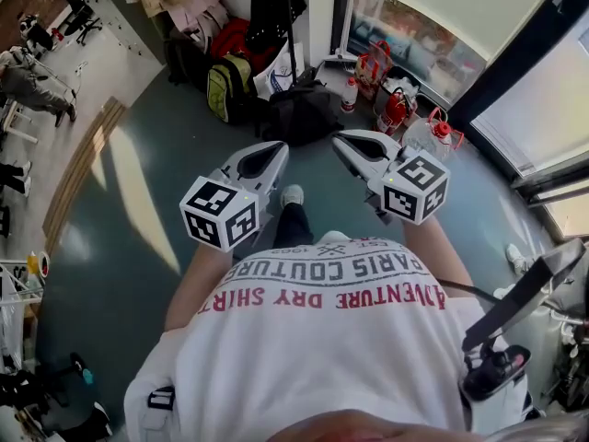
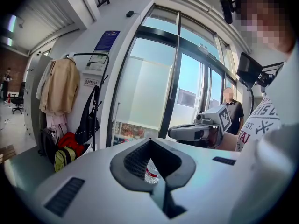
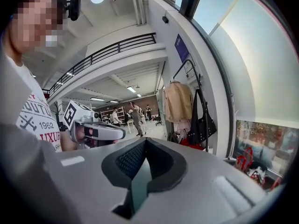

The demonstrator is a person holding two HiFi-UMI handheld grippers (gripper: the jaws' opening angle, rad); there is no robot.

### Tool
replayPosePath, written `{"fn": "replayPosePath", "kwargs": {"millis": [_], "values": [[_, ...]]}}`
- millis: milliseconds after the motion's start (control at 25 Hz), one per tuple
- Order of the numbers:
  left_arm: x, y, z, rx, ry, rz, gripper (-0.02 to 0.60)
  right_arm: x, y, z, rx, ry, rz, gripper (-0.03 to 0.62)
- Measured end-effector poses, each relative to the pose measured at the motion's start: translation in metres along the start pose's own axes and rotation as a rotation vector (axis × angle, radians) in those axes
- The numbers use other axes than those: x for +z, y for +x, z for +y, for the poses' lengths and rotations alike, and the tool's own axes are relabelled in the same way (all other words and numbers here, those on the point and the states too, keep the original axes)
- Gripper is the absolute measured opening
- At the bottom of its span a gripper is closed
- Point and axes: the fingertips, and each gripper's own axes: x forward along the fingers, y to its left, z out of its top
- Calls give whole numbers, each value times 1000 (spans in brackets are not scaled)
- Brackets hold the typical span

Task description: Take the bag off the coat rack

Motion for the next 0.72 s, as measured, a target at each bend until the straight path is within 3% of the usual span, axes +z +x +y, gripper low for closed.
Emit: {"fn": "replayPosePath", "kwargs": {"millis": [440, 720], "values": [[103, 99, 230, -8, 11, -45, 2, 95, 186, -156, -68, -19, 32, 2], [157, 152, 307, -10, 41, -34, 2, 153, 239, -231, -117, -21, -25, 2]]}}
